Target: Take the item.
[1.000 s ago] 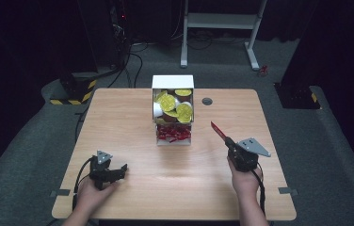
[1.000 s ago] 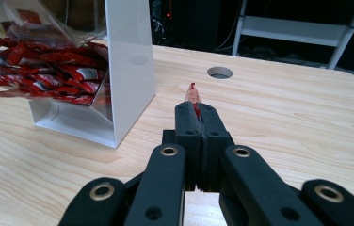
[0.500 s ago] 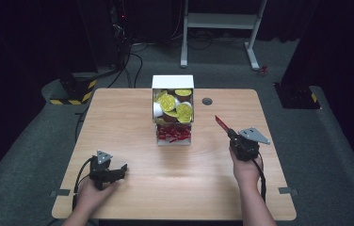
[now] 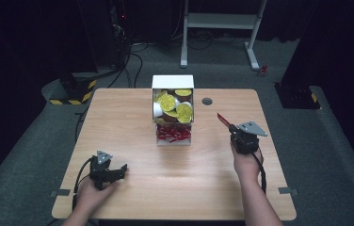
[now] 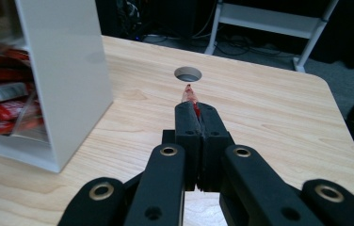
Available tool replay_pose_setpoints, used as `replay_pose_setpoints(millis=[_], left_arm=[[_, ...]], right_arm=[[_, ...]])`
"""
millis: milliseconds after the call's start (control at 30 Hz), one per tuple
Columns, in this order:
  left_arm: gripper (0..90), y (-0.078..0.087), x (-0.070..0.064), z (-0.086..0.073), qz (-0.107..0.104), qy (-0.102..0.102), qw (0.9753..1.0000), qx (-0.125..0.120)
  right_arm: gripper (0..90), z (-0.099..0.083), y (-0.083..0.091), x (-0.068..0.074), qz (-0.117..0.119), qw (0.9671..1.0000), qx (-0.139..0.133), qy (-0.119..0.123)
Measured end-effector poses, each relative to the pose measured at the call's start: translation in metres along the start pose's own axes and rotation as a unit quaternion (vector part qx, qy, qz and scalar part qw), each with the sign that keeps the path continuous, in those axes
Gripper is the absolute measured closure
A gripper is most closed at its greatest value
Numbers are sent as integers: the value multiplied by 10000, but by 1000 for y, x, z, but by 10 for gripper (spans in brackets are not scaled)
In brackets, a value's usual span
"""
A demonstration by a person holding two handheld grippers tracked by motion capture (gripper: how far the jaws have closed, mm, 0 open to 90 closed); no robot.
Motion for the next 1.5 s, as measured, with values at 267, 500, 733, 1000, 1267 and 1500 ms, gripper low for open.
replay_pose_setpoints(millis=[267, 500, 733, 1000, 1267, 1500], left_arm=[[135, 0, 0, 0, 1, 1, 10000, 2], [135, 0, 0, 0, 0, 2, 10000, 1], [135, 0, 0, 0, -4, 1, 10000, 1], [135, 0, 0, 0, -4, 2, 10000, 0], [135, 0, 0, 0, -4, 1, 10000, 0], [135, 0, 0, 0, -5, 2, 10000, 0]], right_arm=[[891, 0, -22, -3, -196, 9993, 304, 106], [889, -3, -38, -11, -346, 9979, 542, 16], [883, -8, -46, -11, -278, 9974, 665, -48], [882, -18, -54, -7, -271, 9961, 834, -22], [880, -31, -63, -1, -247, 9947, 994, -23], [874, -42, -71, 3, -229, 9932, 1138, -5]])
Point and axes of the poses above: each handheld gripper's, and its own axes: y roughly backward along the jaws, z roughly out of its top, x roughly to its left, the point moved 7 cm from there along -y, roughly forward along the jaws, and after that the axes turned 14 degrees about x, right-handed, at the moved point
